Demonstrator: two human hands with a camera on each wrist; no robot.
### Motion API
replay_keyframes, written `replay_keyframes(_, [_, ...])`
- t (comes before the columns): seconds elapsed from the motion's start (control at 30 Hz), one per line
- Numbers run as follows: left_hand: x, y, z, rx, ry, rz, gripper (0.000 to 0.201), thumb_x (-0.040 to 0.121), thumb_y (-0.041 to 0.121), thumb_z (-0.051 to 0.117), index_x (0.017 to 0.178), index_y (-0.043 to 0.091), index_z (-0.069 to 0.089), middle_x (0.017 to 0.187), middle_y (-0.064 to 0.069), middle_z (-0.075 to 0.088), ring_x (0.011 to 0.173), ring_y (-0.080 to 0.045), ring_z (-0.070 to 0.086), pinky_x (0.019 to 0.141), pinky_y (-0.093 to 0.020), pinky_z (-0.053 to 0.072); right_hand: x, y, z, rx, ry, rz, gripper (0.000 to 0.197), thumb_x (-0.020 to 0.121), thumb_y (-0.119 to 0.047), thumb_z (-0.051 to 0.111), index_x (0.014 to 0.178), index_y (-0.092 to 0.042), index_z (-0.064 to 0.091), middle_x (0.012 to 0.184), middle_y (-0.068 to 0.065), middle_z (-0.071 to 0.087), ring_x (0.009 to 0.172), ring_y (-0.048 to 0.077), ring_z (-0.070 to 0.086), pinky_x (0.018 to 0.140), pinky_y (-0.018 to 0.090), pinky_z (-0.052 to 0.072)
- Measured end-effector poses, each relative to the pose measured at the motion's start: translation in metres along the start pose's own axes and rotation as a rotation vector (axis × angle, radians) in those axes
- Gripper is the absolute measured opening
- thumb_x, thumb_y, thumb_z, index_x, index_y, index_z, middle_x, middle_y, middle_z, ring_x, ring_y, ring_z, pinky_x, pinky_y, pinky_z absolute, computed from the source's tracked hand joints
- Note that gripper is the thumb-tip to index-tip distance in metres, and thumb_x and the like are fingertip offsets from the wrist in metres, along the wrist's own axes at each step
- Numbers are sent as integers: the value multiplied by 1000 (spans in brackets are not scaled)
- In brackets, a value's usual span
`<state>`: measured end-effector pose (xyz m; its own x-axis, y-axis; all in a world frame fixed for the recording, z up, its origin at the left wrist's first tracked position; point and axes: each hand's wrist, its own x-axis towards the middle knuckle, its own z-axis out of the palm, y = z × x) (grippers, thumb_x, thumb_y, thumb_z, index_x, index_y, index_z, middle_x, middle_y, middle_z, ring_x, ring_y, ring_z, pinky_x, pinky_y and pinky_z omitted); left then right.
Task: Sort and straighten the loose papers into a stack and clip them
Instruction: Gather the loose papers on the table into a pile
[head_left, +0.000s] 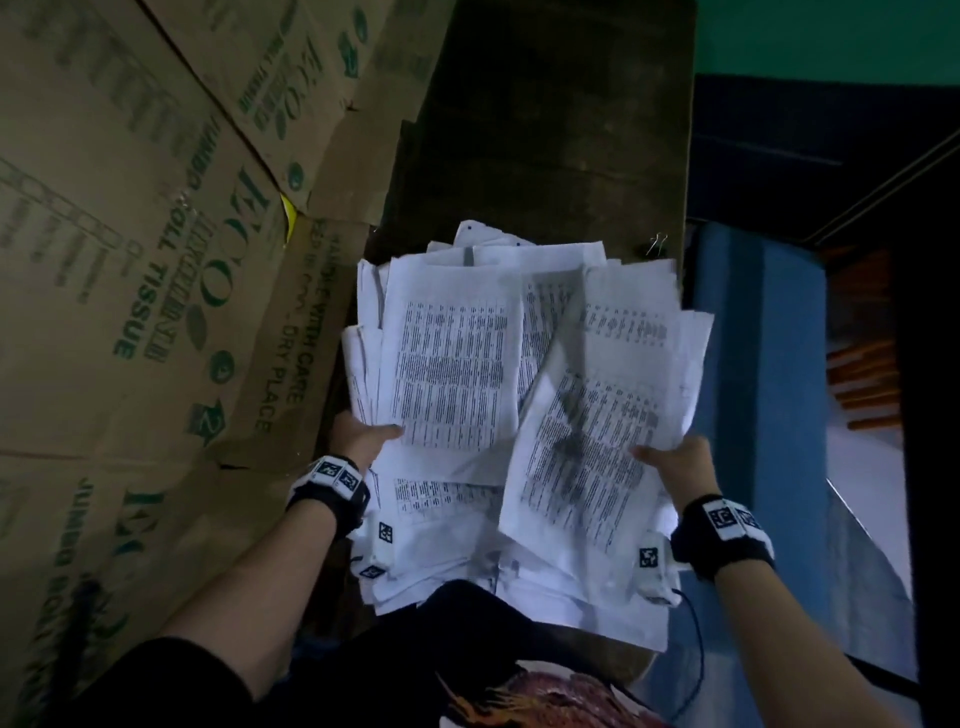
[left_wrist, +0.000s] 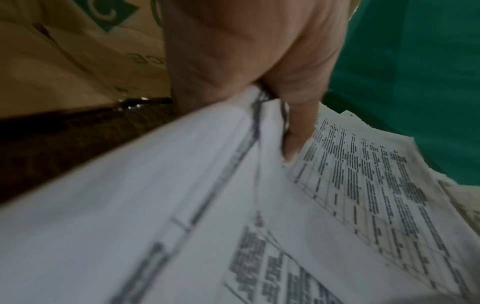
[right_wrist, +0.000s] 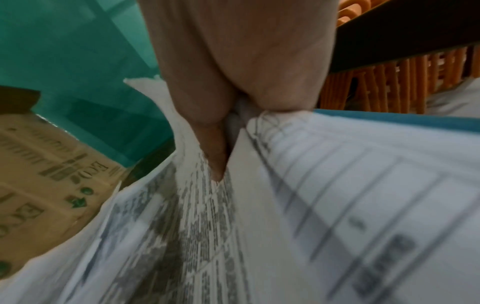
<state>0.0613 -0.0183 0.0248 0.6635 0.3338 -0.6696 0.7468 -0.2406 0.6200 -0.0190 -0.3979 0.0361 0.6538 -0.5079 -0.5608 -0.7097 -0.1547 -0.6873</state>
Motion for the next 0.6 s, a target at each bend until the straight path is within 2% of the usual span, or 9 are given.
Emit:
replay_keyframes(0.07, [5, 4, 0, 22, 14, 24, 43, 67, 0, 82, 107, 1, 65, 111, -15, 68, 89, -23, 63, 81, -33, 51, -8, -11, -6, 63, 19, -32, 25, 70, 4, 80, 92, 8, 67, 92, 26, 71, 68, 26, 68, 58, 30, 59])
replay_keyframes(0.13, [9, 8, -3, 50, 38, 35, 45, 66, 0, 82, 107, -1, 66, 112, -18, 68, 90, -27, 66, 82, -36, 54, -21, -25, -21, 155, 33, -81, 28, 68, 5, 81, 93, 9, 68, 89, 21, 72, 72, 29, 71, 64, 36, 60])
replay_keyframes(0.17, [8, 12, -4, 62, 52, 40, 44, 68, -2, 80, 109, -3, 64, 113, -18, 67, 93, -29, 66, 81, -34, 52, -31, -35, -28, 192, 43, -116, 28, 68, 5, 80, 92, 8, 68, 85, 17, 73, 70, 27, 72, 65, 37, 60])
replay_keyframes(0.3, [6, 28, -9, 96, 90, 67, 48, 78, -3, 73, 121, -11, 53, 116, -16, 59, 105, -28, 58, 81, -27, 40, -70, -72, -60, 313, 128, -289, 23, 68, 8, 77, 89, 4, 66, 60, -12, 70, 52, 2, 63, 55, 21, 53])
replay_keyframes(0.37, [8, 32, -12, 103, 100, 74, 51, 78, 1, 75, 122, -10, 52, 119, -18, 59, 110, -33, 58, 80, -28, 39, -88, -91, -78, 371, 156, -386, 24, 70, 9, 75, 91, -1, 67, 66, -18, 71, 59, -3, 62, 61, 18, 54])
replay_keyframes(0.47, [6, 34, -13, 81, 69, 74, 46, 73, 1, 79, 114, -6, 59, 109, -17, 64, 106, -35, 63, 80, -28, 45, -109, -112, -95, 369, 115, -516, 25, 75, 8, 73, 89, -12, 68, 79, -23, 73, 74, -6, 64, 73, 14, 52])
replay_keyframes(0.53, [2, 32, -10, 76, 25, 76, 51, 72, 3, 80, 117, -4, 59, 118, -18, 63, 106, -32, 63, 83, -30, 49, -110, -117, -88, 363, 58, -543, 25, 76, 7, 72, 90, -12, 67, 78, -26, 71, 74, -8, 64, 73, 12, 51])
replay_keyframes(0.6, [-5, 29, -5, 59, -38, 96, 61, 70, 5, 82, 124, -3, 55, 123, -14, 61, 106, -29, 61, 83, -31, 49, -97, -109, -68, 394, 9, -518, 26, 72, 6, 76, 95, -5, 70, 82, -16, 75, 78, 3, 67, 76, 22, 55])
